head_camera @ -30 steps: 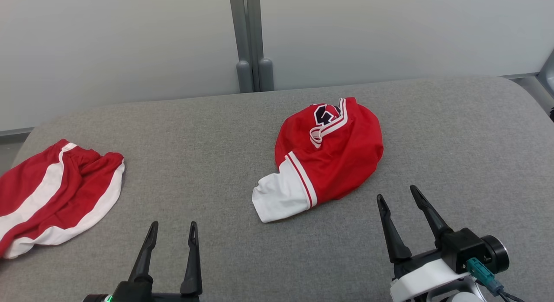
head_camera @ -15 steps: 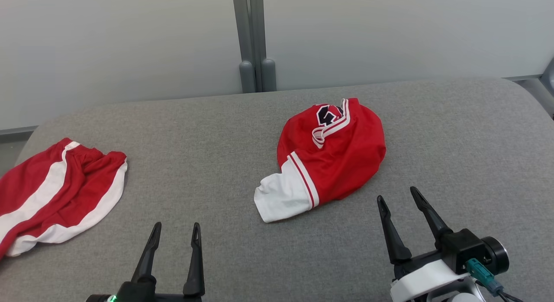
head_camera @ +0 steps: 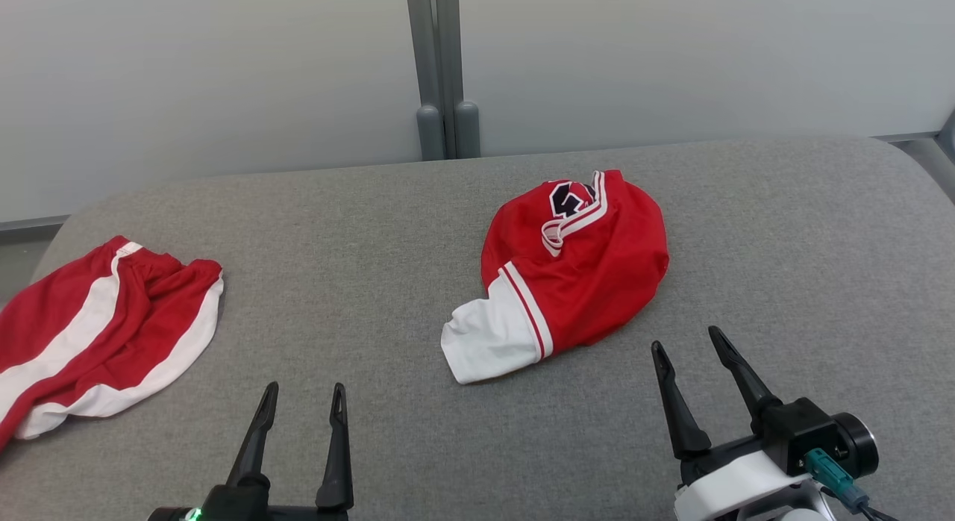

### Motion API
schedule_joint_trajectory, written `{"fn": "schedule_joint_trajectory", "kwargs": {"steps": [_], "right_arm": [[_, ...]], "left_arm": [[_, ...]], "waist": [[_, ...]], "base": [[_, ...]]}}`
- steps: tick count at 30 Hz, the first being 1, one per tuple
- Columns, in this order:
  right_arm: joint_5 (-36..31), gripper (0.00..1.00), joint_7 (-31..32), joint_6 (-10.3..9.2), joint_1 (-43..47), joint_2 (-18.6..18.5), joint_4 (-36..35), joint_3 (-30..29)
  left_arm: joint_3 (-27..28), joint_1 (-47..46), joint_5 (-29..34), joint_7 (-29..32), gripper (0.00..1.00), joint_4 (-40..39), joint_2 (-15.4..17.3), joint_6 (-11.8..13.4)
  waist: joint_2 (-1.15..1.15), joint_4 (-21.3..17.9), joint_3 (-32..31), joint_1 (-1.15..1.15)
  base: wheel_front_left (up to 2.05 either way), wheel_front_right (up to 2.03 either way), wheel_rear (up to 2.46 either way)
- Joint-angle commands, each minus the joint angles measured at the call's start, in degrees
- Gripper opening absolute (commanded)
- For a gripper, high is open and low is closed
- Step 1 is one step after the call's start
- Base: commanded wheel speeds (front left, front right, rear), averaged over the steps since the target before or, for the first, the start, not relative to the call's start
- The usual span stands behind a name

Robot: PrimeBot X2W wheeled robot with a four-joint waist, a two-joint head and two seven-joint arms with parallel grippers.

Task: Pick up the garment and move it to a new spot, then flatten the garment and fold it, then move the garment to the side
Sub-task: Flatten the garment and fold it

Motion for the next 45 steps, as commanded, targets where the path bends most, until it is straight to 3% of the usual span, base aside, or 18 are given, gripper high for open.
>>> {"fn": "schedule_joint_trajectory", "kwargs": {"steps": [1, 17, 24, 31, 36, 45], "right_arm": [[0.25, 1.00, 0.01, -0.10, 0.47, -0.09, 0.07, 0.00], [0.25, 1.00, 0.01, -0.10, 0.00, -0.09, 0.38, 0.24], [-0.24, 1.00, 0.01, -0.10, -0.78, -0.09, 0.15, 0.62], [-1.35, 1.00, 0.01, -0.10, -2.71, -0.11, -0.29, 0.39], [-1.53, 1.00, 0.01, -0.10, -5.77, -0.24, -1.23, 0.31], [-1.04, 1.00, 0.01, -0.10, -10.35, -0.22, -2.49, -0.07]], "left_arm": [[0.22, 0.15, -0.11, -0.03, 1.00, -0.05, 0.05, 0.07], [0.13, 0.16, 0.30, -0.03, 1.00, 0.54, 0.05, -0.06], [-0.54, -2.54, -0.89, -0.03, 1.00, 2.95, 0.05, -2.18], [-3.56, -11.24, -0.76, -0.03, 1.00, 6.80, 0.06, -5.56], [-8.99, -21.35, -0.72, -0.02, 1.00, 12.73, 0.10, -7.87], [-17.32, -37.69, -4.53, -0.03, 1.00, 23.54, 0.18, -9.00]], "waist": [[0.00, -0.01, 0.00, 0.00], [0.00, -0.46, 0.37, 0.00], [0.00, -1.63, 1.69, 0.00], [0.00, -4.24, 5.85, 0.00], [0.00, -6.86, 11.45, 0.00], [0.00, -11.25, 19.52, 0.00]], "base": [[0.00, 0.00, 0.00], [0.00, 0.00, 0.00], [0.00, 0.00, 0.00], [0.00, 0.00, 0.00], [0.00, 0.00, 0.00], [0.00, 0.00, 0.00]]}}
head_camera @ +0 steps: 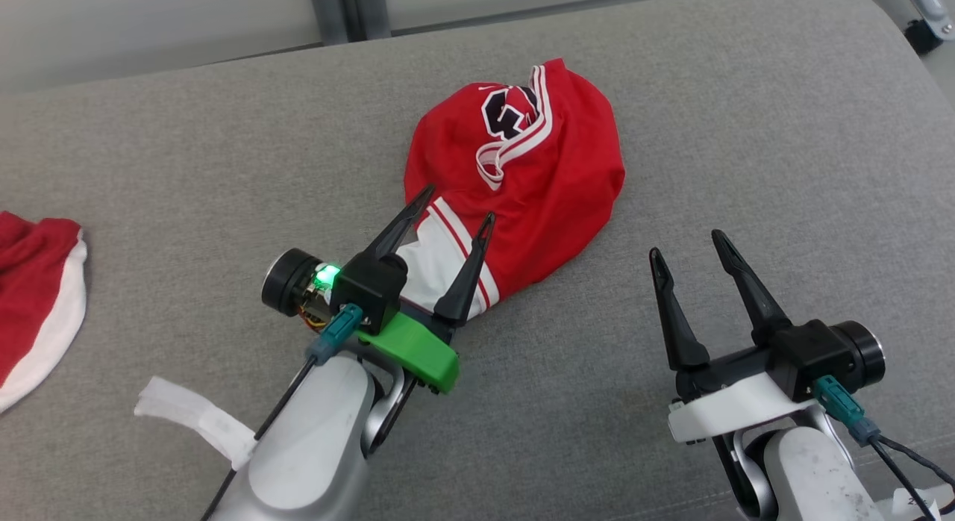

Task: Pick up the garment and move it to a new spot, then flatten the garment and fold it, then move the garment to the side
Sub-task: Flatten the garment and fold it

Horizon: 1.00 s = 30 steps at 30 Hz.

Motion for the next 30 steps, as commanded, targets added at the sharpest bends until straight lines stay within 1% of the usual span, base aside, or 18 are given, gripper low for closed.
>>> {"fn": "schedule_joint_trajectory", "kwargs": {"steps": [1, 4, 8, 16, 23, 24, 25, 27, 28, 30], "right_arm": [[0.25, 1.00, 0.01, -0.10, -1.11, -0.05, -0.45, -0.01], [0.39, 1.00, 0.01, -0.10, -1.93, 0.01, -0.84, 0.12], [0.85, 1.00, 0.01, -0.10, -2.75, 0.08, -1.45, 0.14], [2.00, 1.00, 0.01, -0.10, -3.80, 0.11, -1.59, 0.60], [1.91, 1.00, 0.01, -0.10, -4.06, 0.10, -1.77, 0.68], [1.89, 1.00, 0.01, -0.10, -4.10, 0.11, -1.81, 0.72], [1.88, 1.00, 0.01, -0.10, -4.14, 0.11, -1.83, 0.74], [1.92, 1.00, 0.01, -0.10, -4.21, 0.10, -1.88, 0.71], [1.97, 1.00, 0.01, -0.10, -4.18, 0.10, -1.88, 0.70], [2.06, 1.00, 0.01, -0.10, -4.11, 0.10, -1.72, 0.81]], "left_arm": [[-0.64, -2.09, -1.03, -0.03, 1.00, 1.17, 0.30, -0.21], [-1.03, -4.71, -1.87, -0.03, 1.00, 3.94, 0.34, -0.23], [-0.72, -7.48, -0.59, -0.03, 1.00, 6.52, 0.34, -0.23], [2.72, -9.91, 0.65, -0.03, 1.00, 8.97, 0.53, -0.17], [5.66, -10.88, 1.46, -0.03, 1.00, 10.91, 0.45, 1.63], [5.83, -10.94, 1.38, -0.03, 0.97, 11.50, 0.43, 1.62], [6.09, -11.10, 0.98, -0.02, 0.60, 12.19, 0.41, 1.56], [5.93, -11.53, 0.02, -0.03, 0.15, 13.36, 0.36, 0.99], [5.53, -11.80, -0.32, -0.03, 0.00, 13.78, 0.34, 0.72], [4.53, -12.05, -1.60, -0.03, 0.00, 15.31, 0.34, 0.30]], "waist": [[0.00, -4.23, 4.94, 0.00], [0.00, -5.60, 6.36, 0.00], [0.00, -6.94, 7.88, 0.00], [0.00, -8.70, 9.10, 0.00], [0.00, -8.95, 9.44, 0.00], [0.00, -8.97, 9.49, 0.00], [0.00, -8.98, 9.54, 0.00], [0.00, -9.00, 9.57, 0.00], [0.00, -9.02, 9.56, 0.00], [0.00, -9.11, 9.40, 0.00]], "base": [[0.00, 0.00, 0.00], [0.00, 0.00, 0.00], [0.00, 0.00, 0.00], [0.00, 0.00, 0.00], [0.00, 0.00, 0.00], [0.00, 0.00, 0.00], [0.00, 0.00, 0.00], [0.00, 0.00, 0.00], [0.00, 0.00, 0.00], [0.00, 0.00, 0.00]]}}
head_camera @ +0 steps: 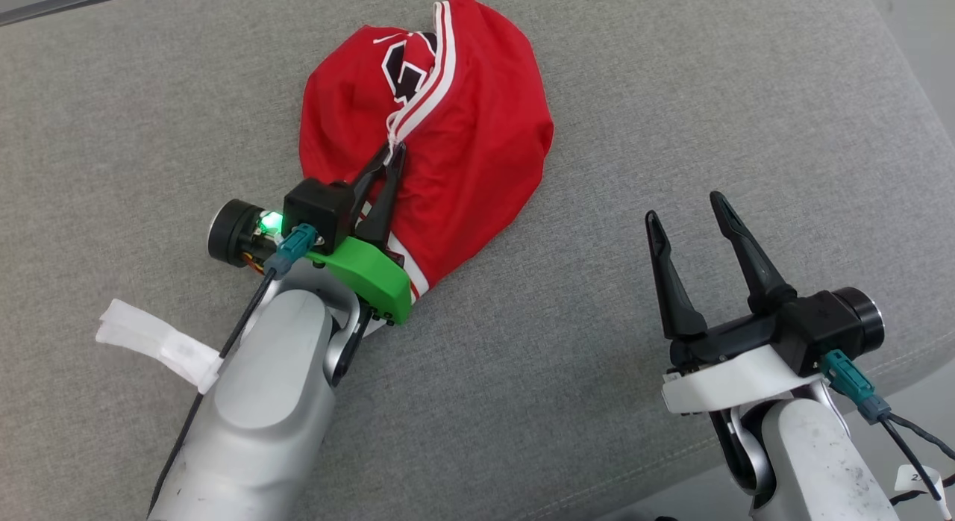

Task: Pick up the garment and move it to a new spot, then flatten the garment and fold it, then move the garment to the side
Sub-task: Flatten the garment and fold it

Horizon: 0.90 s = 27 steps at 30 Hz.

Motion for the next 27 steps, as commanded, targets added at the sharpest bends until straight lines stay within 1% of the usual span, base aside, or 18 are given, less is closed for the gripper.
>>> {"fn": "schedule_joint_trajectory", "kwargs": {"steps": [1, 2, 4, 6, 7, 10, 13, 16, 19, 22, 24, 27], "right_arm": [[0.33, 1.00, 0.01, -0.10, -0.44, 0.02, 0.01, 0.15], [0.45, 1.00, 0.01, -0.10, -0.45, 0.02, 0.02, 0.12], [0.81, 1.00, 0.01, -0.10, -0.32, 0.01, -0.05, -0.07], [0.97, 1.00, 0.01, -0.10, 0.22, 0.02, 0.12, -0.06], [1.15, 1.00, 0.01, -0.10, 0.59, 0.02, 0.27, 0.09], [1.54, 1.00, 0.01, -0.10, 1.26, 0.01, 0.51, 0.42], [2.16, 1.00, 0.01, -0.10, 1.88, 0.03, 0.67, 0.97], [2.83, 1.00, 0.01, -0.10, 2.44, 0.00, 0.83, 1.40], [3.77, 1.00, 0.01, -0.10, 3.05, 0.02, 0.87, 1.43], [4.41, 1.00, 0.01, -0.10, 3.46, 0.02, 1.01, 1.68], [4.67, 1.00, 0.01, -0.10, 3.60, 0.02, 1.05, 1.87], [4.95, 1.00, 0.01, -0.10, 4.30, 0.01, 0.95, 1.91]], "left_arm": [[-0.34, -1.14, -1.61, -0.02, 0.00, 0.94, 0.30, -0.25], [-0.83, -1.59, -2.36, -0.03, 0.00, 1.40, 0.30, -0.42], [-2.13, -2.06, -6.59, -0.03, 0.00, 2.01, 0.25, -0.65], [-6.06, -2.45, -12.48, 0.34, 0.00, 1.41, 0.08, -0.69], [-8.69, -3.17, -15.80, 1.24, 0.00, 0.52, 0.09, -0.71], [-14.19, -5.53, -23.53, 4.50, 0.00, -2.49, 0.25, -0.73], [-17.00, -8.77, -30.79, 7.78, 0.00, -6.41, 0.26, -0.73], [-17.03, -12.51, -37.00, 10.72, 0.00, -9.76, 0.46, -0.74], [-14.61, -17.33, -42.70, 13.19, 0.00, -12.05, 0.34, -0.75], [-11.85, -22.96, -46.46, 14.18, 0.00, -12.62, 0.25, -0.41], [-10.71, -27.02, -49.50, 13.34, 0.00, -13.30, 0.17, 0.80], [-9.93, -33.62, -55.02, 10.15, 0.00, -14.65, 0.19, 3.63]], "waist": [[0.00, -0.15, -0.31, 0.00], [0.00, -0.24, -0.52, 0.00], [0.00, -0.42, -1.33, 0.00], [0.00, -0.71, -2.50, 0.00], [0.00, -0.88, -3.17, 0.00], [0.00, -1.26, -4.96, 0.00], [0.00, -1.81, -6.32, 0.00], [0.00, -2.65, -7.46, 0.00], [0.00, -3.59, -8.35, 0.00], [0.00, -4.30, -8.90, 0.00], [0.00, -4.74, -9.34, 0.00], [0.00, -5.08, -9.79, 0.00]], "base": [[0.00, 0.00, 0.00], [0.00, 0.00, 0.00], [0.00, 0.00, 0.00], [0.00, 0.00, 0.00], [0.00, 0.00, 0.00], [0.00, 0.00, 0.00], [0.00, 0.00, 0.00], [0.00, 0.00, 0.00], [0.00, 0.00, 0.00], [0.00, 0.00, 0.00], [0.00, 0.00, 0.00], [0.00, 0.00, 0.00]]}}
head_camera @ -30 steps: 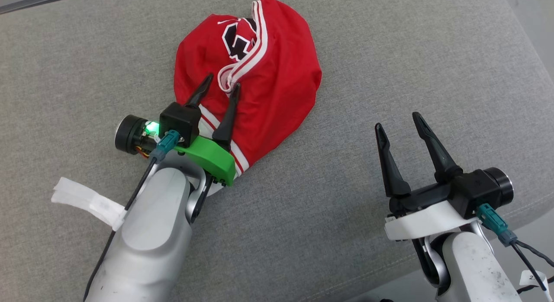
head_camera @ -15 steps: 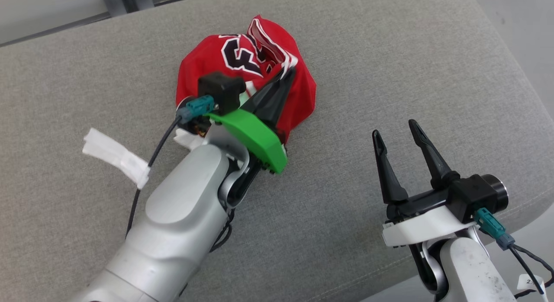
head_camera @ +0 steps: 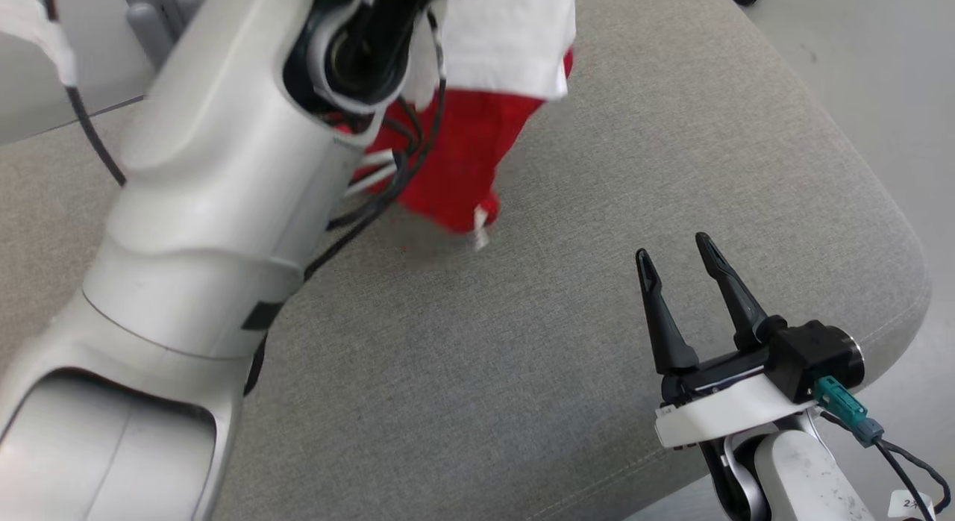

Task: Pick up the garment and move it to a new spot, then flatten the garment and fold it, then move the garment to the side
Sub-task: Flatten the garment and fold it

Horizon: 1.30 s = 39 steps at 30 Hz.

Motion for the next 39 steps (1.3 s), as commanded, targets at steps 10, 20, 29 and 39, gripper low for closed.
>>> {"fn": "schedule_joint_trajectory", "kwargs": {"steps": [10, 20, 29, 39], "right_arm": [[-0.21, 1.00, 0.01, -0.10, 1.57, 0.00, -0.24, -2.10], [-1.38, 1.00, 0.01, -0.10, 1.49, -0.03, -0.39, -3.08], [-2.77, 1.00, 0.01, -0.10, -0.38, -0.02, 0.39, -1.63], [-4.06, 1.00, 0.01, -0.10, 0.99, -0.03, 1.33, -2.03]], "left_arm": [[-0.85, -2.14, -14.22, -6.49, 0.00, 2.65, 0.19, 9.76], [1.88, 23.24, -17.40, -8.81, 0.00, 5.65, 9.93, 13.03], [6.11, 25.79, -16.50, -10.31, 0.47, 14.77, 14.70, 7.60], [15.23, 30.55, 14.66, -10.75, 1.00, 9.53, 14.91, 2.89]], "waist": [[0.00, 3.17, -1.79, 0.00], [0.00, 6.80, -2.05, 0.00], [0.00, 7.27, 0.30, 0.00], [0.00, 9.14, -0.91, 0.00]], "base": [[0.00, 0.00, 0.00], [0.00, 0.00, 0.00], [0.00, 0.00, 0.00], [0.00, 0.00, 0.00]]}}
